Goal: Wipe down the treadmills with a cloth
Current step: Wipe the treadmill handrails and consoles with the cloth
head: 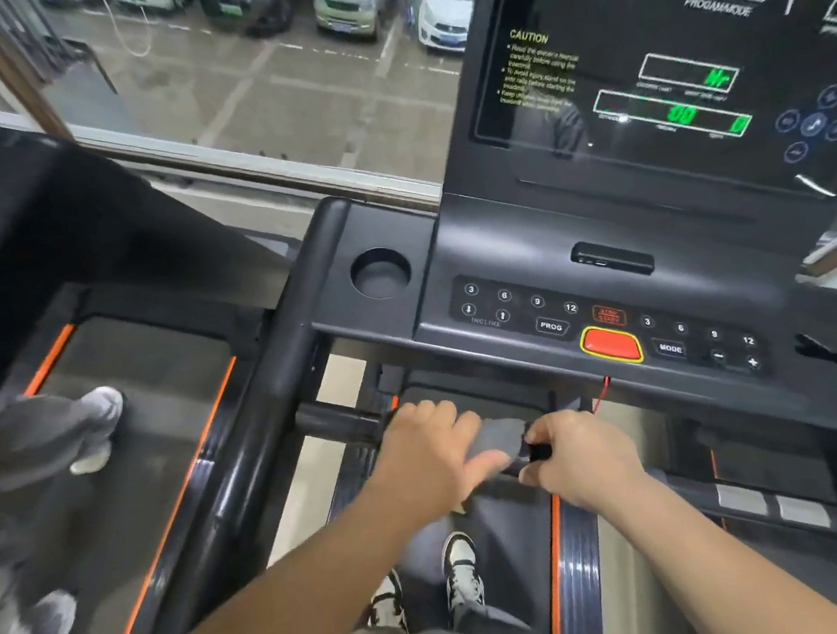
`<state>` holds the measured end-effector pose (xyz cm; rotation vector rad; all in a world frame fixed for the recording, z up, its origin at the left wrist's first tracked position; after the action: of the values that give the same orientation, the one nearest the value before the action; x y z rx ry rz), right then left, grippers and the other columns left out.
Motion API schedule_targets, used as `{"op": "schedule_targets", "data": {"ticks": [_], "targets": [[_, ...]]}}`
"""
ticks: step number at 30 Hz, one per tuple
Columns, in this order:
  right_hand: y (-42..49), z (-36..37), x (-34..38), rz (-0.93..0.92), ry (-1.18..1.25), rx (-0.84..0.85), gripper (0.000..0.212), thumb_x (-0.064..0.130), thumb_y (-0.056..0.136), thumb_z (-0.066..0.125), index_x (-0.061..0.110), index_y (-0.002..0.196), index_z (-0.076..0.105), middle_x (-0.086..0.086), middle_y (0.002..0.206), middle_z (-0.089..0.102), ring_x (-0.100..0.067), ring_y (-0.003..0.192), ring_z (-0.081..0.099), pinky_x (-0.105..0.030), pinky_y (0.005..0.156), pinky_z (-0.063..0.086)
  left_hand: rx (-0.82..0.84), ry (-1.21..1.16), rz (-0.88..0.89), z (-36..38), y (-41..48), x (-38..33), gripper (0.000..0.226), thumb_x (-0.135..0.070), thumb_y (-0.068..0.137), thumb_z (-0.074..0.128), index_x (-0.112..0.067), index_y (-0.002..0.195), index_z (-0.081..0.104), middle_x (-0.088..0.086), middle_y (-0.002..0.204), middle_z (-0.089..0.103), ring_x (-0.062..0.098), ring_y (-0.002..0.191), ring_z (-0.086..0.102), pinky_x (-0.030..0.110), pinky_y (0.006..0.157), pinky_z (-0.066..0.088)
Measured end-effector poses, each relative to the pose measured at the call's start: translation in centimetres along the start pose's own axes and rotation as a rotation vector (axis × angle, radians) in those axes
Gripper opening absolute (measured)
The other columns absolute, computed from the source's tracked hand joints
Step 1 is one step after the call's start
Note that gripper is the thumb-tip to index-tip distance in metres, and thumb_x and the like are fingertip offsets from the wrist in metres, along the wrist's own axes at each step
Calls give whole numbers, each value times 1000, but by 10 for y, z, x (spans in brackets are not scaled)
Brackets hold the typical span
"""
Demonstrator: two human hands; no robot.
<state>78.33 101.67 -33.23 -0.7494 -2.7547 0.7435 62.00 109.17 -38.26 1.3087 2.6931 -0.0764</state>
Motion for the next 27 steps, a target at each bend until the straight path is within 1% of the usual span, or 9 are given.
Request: {"op": "schedule_targets", "data": {"ticks": [4,6,9,12,15,19,21,23,27], "targets": [[2,0,2,28,51,29,46,50,75,80,39,117,69,13,117,70,-16,109,68,-27,87,53,14,150,-143,-23,-18,89,50,-55,98,34,-23,77,66,2,73,62,30,71,64,39,68,47],[-1,1,2,28,62,22,47,51,76,79,40,121,67,14,120,69,-15,113,66,-28,90,52,65,191,-256,-32,-20,100,50,-48,99,29,-23,78,67,0,73,63,28,70,64,37,66,45],[-6,6,1,23,79,-11,46,50,82,75,39,126,65,13,122,69,-17,117,64,-31,94,53,118,226,-252,-23,0,60,47,-33,98,20,-22,94,65,3,91,67,30,85,64,40,73,41],[-8,5,-1,25,78,-59,33,45,84,72,37,115,68,11,114,70,-19,113,65,-31,89,54,144,138,-140,-9,17,-18,56,-37,95,9,-22,102,63,6,98,66,33,90,61,45,82,39],[-9,5,-1,36,40,-92,17,38,84,66,30,98,67,7,101,70,-22,102,68,-30,78,54,91,9,-85,3,12,-58,45,-48,102,25,-21,103,61,7,94,61,33,86,56,48,84,41],[-8,8,0,45,53,-59,38,46,83,73,37,119,67,10,116,70,-18,112,66,-29,88,52,-54,44,61,-7,-6,9,30,-43,100,45,-23,83,58,5,75,55,31,69,55,43,64,42],[-6,7,0,44,59,-52,43,47,83,74,39,124,66,12,120,69,-17,114,65,-28,90,52,-38,127,-33,-19,-16,64,32,-40,98,41,-24,77,58,4,71,58,31,66,58,40,63,42],[-6,6,0,42,59,-51,42,47,82,74,40,123,66,14,120,68,-16,115,65,-27,90,51,14,173,-147,-30,-31,100,38,-43,100,35,-26,81,62,1,76,62,28,71,60,40,69,44],[-7,7,2,18,44,-68,35,45,82,72,40,117,67,15,115,70,-17,113,65,-28,88,53,31,203,-294,-36,-18,82,31,-30,97,39,-24,78,62,1,75,63,29,71,61,39,69,43]]}}
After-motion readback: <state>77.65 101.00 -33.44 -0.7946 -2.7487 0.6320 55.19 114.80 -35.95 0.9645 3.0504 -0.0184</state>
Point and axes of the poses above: each hand's wrist, its own y-axis towards the middle knuckle, its own z-axis out of the palm, x = y × z, the point moved 4 cm from there along y, towards the middle knuckle
